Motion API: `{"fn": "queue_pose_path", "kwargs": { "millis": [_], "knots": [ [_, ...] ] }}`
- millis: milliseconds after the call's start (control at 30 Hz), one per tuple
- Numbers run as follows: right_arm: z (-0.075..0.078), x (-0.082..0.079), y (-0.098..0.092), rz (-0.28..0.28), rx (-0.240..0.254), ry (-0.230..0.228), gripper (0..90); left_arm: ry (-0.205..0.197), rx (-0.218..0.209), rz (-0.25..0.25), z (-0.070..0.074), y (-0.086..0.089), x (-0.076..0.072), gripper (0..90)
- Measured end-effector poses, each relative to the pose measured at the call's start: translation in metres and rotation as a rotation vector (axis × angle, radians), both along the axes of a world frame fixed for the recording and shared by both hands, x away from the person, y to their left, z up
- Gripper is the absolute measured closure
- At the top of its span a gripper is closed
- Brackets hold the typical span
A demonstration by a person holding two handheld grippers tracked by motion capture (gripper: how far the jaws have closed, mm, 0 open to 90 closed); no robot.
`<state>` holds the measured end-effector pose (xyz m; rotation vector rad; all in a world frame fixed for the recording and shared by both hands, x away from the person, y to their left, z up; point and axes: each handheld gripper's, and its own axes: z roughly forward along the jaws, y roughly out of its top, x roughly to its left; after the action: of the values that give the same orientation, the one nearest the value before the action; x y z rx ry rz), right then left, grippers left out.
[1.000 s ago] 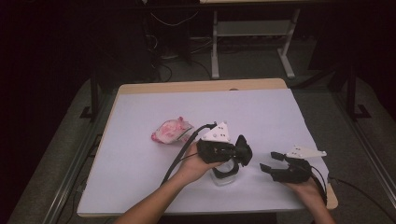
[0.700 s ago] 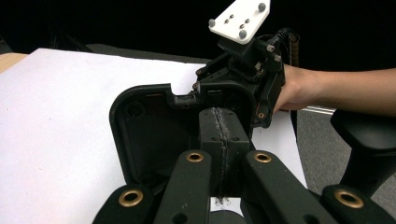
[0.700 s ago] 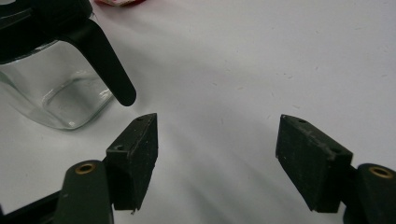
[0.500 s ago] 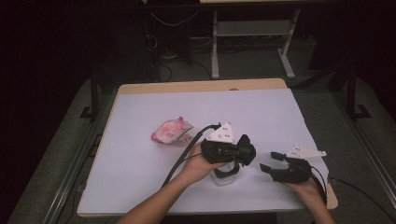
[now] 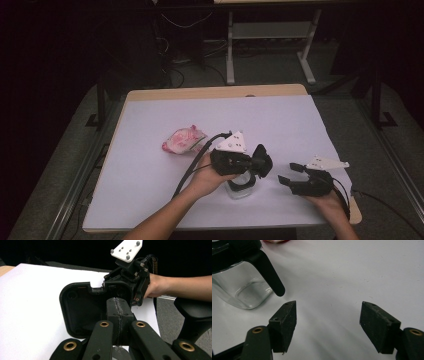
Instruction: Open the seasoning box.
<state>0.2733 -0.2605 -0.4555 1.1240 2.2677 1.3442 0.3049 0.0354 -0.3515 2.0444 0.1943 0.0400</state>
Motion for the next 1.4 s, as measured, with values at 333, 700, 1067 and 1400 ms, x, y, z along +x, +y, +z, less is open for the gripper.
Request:
{"fn": "queue_pose_path", "kwargs": {
  "millis": [333, 700, 1067, 1400],
  "knots": [
    [0.0, 0.001, 0.0, 0.0, -0.002, 0.001, 29.3, 0.019, -0.004, 0.04, 0.003, 0.025, -0.004, 89.9],
    [0.0, 0.001, 0.0, -0.002, -0.004, 0.005, 29.3, 0.021, -0.022, 0.089, 0.007, 0.06, -0.01, 89.9],
    [-0.001, 0.001, 0.0, -0.005, -0.008, 0.002, 29.3, 0.04, -0.043, 0.153, 0.002, 0.098, -0.02, 89.9],
    [-0.001, 0.002, 0.001, -0.007, -0.011, 0.006, 29.3, 0.058, -0.024, 0.221, -0.017, 0.131, -0.032, 89.9]
  ]
}}
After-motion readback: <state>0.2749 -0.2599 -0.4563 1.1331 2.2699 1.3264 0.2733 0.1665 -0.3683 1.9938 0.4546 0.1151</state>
